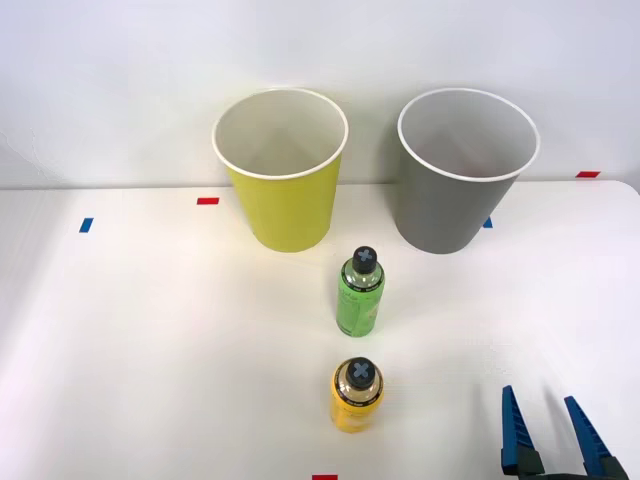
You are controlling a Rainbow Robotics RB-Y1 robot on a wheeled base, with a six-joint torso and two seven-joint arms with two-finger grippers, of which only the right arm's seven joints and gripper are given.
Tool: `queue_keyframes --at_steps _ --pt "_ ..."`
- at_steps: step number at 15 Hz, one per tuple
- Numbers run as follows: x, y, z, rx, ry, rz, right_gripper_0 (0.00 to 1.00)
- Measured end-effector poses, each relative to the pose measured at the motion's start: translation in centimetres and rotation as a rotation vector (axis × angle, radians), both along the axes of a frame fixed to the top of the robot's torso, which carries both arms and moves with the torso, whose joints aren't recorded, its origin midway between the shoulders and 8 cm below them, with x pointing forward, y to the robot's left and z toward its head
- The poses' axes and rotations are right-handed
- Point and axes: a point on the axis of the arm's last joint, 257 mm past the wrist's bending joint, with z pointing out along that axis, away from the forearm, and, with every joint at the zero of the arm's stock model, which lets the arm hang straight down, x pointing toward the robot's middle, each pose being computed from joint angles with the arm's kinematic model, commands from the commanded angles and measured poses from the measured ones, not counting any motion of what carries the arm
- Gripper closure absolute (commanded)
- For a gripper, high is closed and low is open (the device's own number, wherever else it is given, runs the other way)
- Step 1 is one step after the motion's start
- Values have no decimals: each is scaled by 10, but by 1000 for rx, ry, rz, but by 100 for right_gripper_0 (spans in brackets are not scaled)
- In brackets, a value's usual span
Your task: Put cans in the gray bin, plastic bottles in the light green bin
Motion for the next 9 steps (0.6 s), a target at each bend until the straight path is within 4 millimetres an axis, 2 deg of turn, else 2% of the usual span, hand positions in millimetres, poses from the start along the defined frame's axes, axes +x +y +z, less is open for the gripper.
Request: queue_keyframes --at_steps 9 --pt "0 0 0 0 0 0 0"
